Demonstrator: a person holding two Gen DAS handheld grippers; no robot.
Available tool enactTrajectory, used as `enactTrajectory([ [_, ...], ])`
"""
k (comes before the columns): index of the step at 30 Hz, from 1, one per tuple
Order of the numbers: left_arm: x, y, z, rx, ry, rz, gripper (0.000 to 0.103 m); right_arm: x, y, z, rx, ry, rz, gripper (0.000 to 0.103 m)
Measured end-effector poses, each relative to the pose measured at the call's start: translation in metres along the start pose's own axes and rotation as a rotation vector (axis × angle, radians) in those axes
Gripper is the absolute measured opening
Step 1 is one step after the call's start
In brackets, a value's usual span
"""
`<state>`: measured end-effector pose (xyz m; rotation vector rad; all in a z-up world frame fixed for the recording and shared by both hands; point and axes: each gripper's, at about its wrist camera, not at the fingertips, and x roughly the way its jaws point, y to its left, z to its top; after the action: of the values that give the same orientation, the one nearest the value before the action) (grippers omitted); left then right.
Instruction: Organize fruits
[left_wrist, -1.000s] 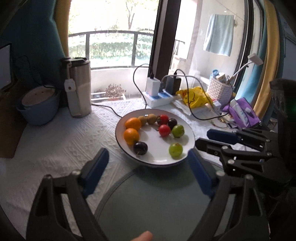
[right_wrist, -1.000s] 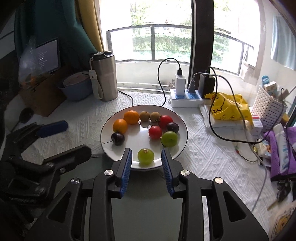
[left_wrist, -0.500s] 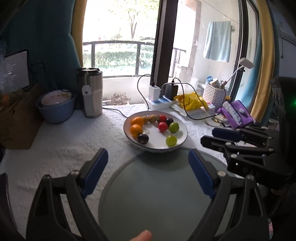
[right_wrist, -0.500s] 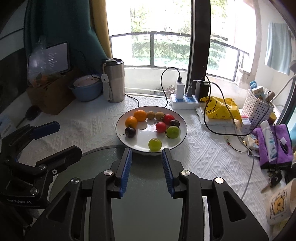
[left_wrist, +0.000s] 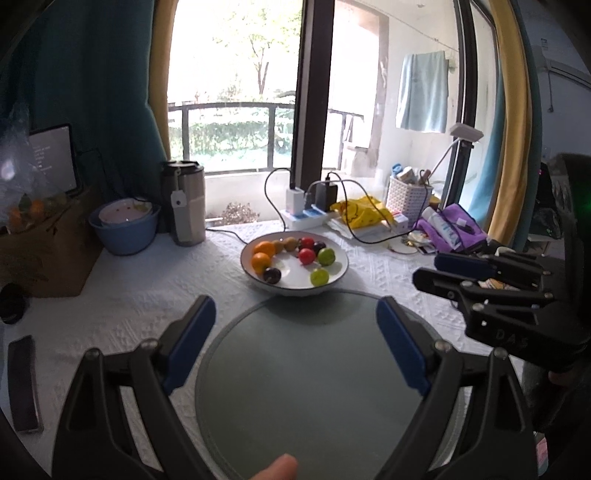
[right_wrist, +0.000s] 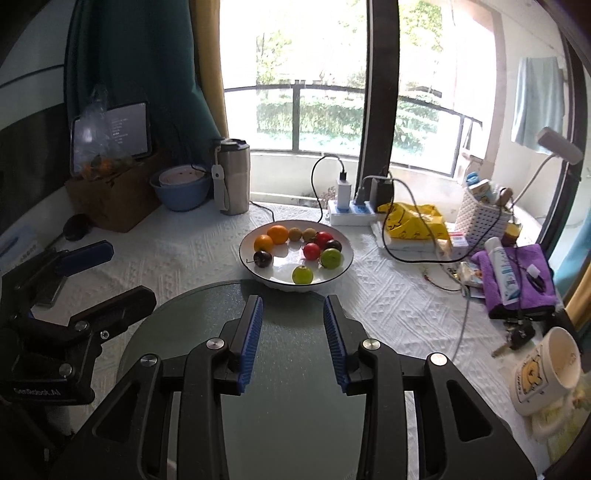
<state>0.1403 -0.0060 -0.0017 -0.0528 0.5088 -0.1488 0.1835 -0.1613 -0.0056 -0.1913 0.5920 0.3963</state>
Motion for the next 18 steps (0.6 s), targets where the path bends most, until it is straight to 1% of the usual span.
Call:
enactTrajectory([
  [5,-0.018,-0.002,0.002,-0.013,-0.027,0.041,0.090,-0.028,0.003,-0.004,-0.003,-0.032,-0.011,0.037],
  [7,-0.025,-0.003,0.004,-0.017,-0.038,0.061,0.090,-0.037,0.004,-0.005,-0.010,-0.043,-0.013,0.040],
  [9,-0.034,-0.005,0.007,-0.018,-0.059,0.080,0.090,-0.047,0.007,-0.005,-0.018,-0.059,-0.013,0.052],
  [10,-0.038,-0.006,0.009,-0.018,-0.071,0.088,0.090,-0.052,0.008,-0.005,-0.020,-0.069,-0.010,0.054],
  [14,-0.052,-0.010,0.016,-0.012,-0.105,0.095,0.090,-0.070,0.010,-0.001,-0.027,-0.106,-0.008,0.054],
  [18,-0.068,-0.015,0.025,-0.001,-0.137,0.119,0.090,-0.085,0.011,0.005,-0.029,-0.146,-0.008,0.054],
])
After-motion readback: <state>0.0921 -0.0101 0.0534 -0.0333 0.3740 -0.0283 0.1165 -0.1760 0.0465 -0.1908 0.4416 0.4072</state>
